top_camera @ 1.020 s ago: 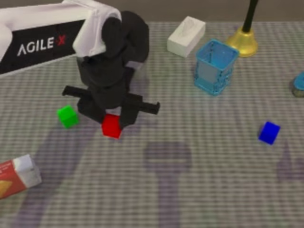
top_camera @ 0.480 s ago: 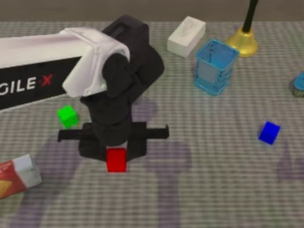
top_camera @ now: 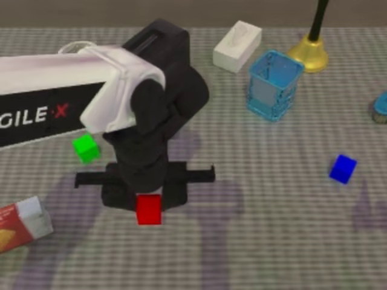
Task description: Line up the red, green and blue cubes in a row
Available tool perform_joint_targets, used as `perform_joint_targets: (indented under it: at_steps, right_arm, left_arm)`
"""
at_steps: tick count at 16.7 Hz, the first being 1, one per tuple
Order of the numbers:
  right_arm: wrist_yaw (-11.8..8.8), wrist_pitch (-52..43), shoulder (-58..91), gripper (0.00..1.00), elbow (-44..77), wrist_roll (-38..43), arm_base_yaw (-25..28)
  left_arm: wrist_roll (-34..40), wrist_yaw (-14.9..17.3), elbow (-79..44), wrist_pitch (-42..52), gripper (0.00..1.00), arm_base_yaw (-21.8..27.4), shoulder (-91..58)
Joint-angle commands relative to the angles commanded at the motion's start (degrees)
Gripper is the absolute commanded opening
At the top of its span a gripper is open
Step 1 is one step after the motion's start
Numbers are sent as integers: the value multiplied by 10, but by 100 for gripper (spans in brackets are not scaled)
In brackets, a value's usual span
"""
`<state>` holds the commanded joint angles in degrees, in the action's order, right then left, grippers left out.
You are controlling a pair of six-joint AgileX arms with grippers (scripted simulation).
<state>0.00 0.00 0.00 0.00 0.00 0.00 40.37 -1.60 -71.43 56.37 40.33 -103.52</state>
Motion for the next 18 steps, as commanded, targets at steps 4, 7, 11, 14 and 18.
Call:
perform_joint_targets:
  at_steps: [4,7,11,14,18]
  right_arm:
    - [0,0,0,100,0,0,0]
    - [0,0,0,100,0,0,0]
    - [0,0,0,100,0,0,0]
    - [0,0,0,100,0,0,0]
    - [0,0,0,100,0,0,0]
  left_arm:
    - [1,0,54,-94,0,1,-31]
    - [1,0,80,-132,0,2,-48]
    - [1,0,81,-133,0,2,-48]
    - [1,0,81,-133,23,2,-48]
    - [1,0,81,-133,53,2,-48]
